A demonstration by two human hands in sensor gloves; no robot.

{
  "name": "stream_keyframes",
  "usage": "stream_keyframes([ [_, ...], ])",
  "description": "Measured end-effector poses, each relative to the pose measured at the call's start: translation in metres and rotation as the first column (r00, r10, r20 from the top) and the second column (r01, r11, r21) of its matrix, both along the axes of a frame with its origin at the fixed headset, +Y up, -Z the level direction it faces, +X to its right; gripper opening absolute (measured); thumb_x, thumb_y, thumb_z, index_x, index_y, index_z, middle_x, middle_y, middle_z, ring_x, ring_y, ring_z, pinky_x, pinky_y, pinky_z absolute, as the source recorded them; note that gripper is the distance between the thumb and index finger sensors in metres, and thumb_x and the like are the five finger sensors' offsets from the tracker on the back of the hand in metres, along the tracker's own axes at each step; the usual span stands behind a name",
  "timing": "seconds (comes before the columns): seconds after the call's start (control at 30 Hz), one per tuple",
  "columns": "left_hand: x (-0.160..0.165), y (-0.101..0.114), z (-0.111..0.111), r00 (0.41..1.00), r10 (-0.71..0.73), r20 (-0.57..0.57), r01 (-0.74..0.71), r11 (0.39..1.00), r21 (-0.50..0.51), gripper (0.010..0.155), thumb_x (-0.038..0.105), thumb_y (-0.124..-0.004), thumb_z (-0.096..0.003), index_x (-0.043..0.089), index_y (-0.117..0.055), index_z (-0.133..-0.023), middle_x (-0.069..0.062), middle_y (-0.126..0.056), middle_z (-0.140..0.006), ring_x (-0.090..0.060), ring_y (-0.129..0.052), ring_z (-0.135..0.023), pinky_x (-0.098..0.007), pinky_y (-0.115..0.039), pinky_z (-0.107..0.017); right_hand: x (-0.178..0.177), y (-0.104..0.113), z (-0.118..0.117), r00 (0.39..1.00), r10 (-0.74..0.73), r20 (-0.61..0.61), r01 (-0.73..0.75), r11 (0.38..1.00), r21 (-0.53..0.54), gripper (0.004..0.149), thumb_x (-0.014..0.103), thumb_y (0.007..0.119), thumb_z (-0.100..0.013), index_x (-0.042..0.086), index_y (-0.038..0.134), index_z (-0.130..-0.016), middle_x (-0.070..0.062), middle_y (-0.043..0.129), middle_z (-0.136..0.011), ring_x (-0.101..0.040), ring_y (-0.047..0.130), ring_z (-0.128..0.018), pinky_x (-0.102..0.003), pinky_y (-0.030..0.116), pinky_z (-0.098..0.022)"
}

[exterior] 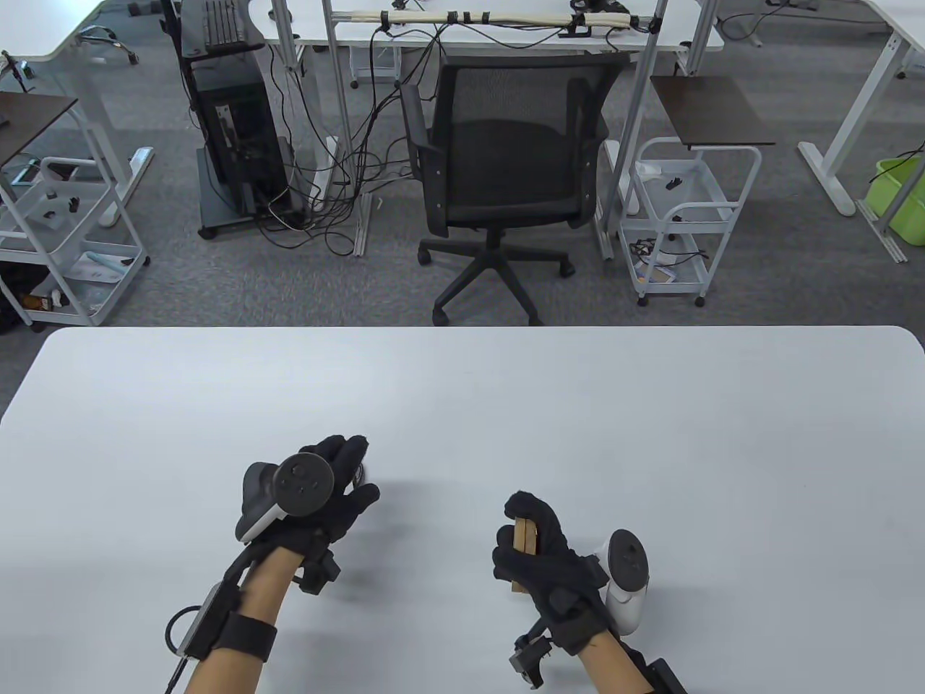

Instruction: Screw the clamp shut

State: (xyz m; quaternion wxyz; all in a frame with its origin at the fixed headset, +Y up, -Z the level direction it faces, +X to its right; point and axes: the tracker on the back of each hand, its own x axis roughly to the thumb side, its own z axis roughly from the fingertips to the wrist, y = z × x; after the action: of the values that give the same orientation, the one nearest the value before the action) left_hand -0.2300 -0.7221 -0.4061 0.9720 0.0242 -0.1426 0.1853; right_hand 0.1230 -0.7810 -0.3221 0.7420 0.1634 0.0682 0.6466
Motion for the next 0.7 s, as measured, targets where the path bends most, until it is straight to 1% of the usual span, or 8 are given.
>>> stream_keyframes([
  [0.13,-0.006,-0.005,-0.023,0.993,-0.116,-0.017,0.114,0.990,-0.088,0.078,0.048,-0.085,-0.0457,0.019,-0.055,-0.112,-0.020,-0.050,-0.115,-0.049,-0.051,-0.100,-0.065,-0.064,-0.062,0.000,0.000,-0.001,1.000,0.002,-0.002,-0.002,1.000,-0.001,0.083,0.052,0.095,-0.045,0.034,0.044,-0.108,-0.018,0.031,-0.113,-0.057,0.053,-0.085,-0.061,0.073,-0.048],
  [0.2,-0.009,-0.012,-0.033,0.985,-0.174,-0.015,0.170,0.974,-0.153,0.078,0.048,-0.085,-0.0458,0.020,-0.055,-0.112,-0.019,-0.049,-0.116,-0.049,-0.050,-0.101,-0.065,-0.063,-0.063,0.001,0.000,0.000,1.000,-0.009,-0.003,0.009,1.000,-0.005,0.083,0.052,0.095,-0.045,0.034,0.044,-0.108,-0.018,0.030,-0.113,-0.057,0.053,-0.085,-0.061,0.072,-0.048],
  [0.33,-0.014,-0.034,-0.050,0.956,-0.294,0.004,0.282,0.911,-0.300,0.078,0.046,-0.086,-0.0458,0.021,-0.053,-0.112,-0.018,-0.044,-0.119,-0.048,-0.048,-0.103,-0.066,-0.061,-0.064,0.004,0.002,0.001,1.000,-0.009,0.010,0.009,1.000,0.004,0.083,0.052,0.095,-0.045,0.033,0.044,-0.108,-0.018,0.030,-0.113,-0.057,0.053,-0.085,-0.061,0.072,-0.048],
  [0.4,-0.015,-0.045,-0.054,0.936,-0.351,0.017,0.335,0.876,-0.347,0.081,0.044,-0.087,-0.0455,0.022,-0.049,-0.114,-0.018,-0.040,-0.120,-0.049,-0.045,-0.104,-0.068,-0.060,-0.065,0.005,0.002,0.001,1.000,-0.010,0.017,0.010,1.000,0.006,0.083,0.052,0.095,-0.045,0.033,0.044,-0.108,-0.018,0.031,-0.113,-0.057,0.053,-0.085,-0.062,0.072,-0.048],
  [0.47,-0.016,-0.054,-0.058,0.912,-0.410,0.034,0.391,0.839,-0.380,0.092,0.044,-0.087,-0.0452,0.019,-0.033,-0.115,-0.017,-0.034,-0.122,-0.048,-0.043,-0.106,-0.068,-0.058,-0.067,0.007,0.002,0.001,1.000,-0.010,0.019,0.010,1.000,0.008,0.083,0.052,0.095,-0.045,0.033,0.043,-0.108,-0.018,0.030,-0.113,-0.057,0.053,-0.085,-0.062,0.072,-0.048],
  [0.5,-0.016,-0.058,-0.060,0.894,-0.446,0.037,0.421,0.811,-0.406,0.094,0.043,-0.087,-0.0452,0.018,-0.029,-0.115,-0.018,-0.031,-0.122,-0.048,-0.040,-0.107,-0.069,-0.057,-0.067,0.008,0.002,0.001,1.000,-0.013,0.022,0.013,1.000,0.009,0.083,0.052,0.095,-0.045,0.033,0.043,-0.108,-0.018,0.030,-0.113,-0.057,0.053,-0.085,-0.062,0.072,-0.048],
  [0.6,-0.019,-0.068,-0.064,0.887,-0.460,0.047,0.431,0.787,-0.441,0.096,0.040,-0.088,-0.0445,0.017,-0.026,-0.114,-0.018,-0.027,-0.122,-0.047,-0.035,-0.109,-0.070,-0.054,-0.069,0.010,0.004,0.001,0.999,-0.018,0.032,0.018,1.000,0.014,0.084,0.052,0.095,-0.045,0.033,0.043,-0.108,-0.018,0.030,-0.113,-0.057,0.053,-0.085,-0.062,0.072,-0.048],
  [0.7,-0.023,-0.075,-0.068,0.892,-0.449,0.057,0.419,0.773,-0.476,0.095,0.037,-0.089,-0.0446,0.018,-0.028,-0.115,-0.017,-0.028,-0.122,-0.045,-0.036,-0.109,-0.069,-0.054,-0.070,0.012,0.005,0.002,0.999,-0.021,0.038,0.020,1.000,0.017,0.084,0.052,0.094,-0.045,0.033,0.043,-0.108,-0.018,0.030,-0.113,-0.057,0.053,-0.085,-0.062,0.072,-0.048],
])
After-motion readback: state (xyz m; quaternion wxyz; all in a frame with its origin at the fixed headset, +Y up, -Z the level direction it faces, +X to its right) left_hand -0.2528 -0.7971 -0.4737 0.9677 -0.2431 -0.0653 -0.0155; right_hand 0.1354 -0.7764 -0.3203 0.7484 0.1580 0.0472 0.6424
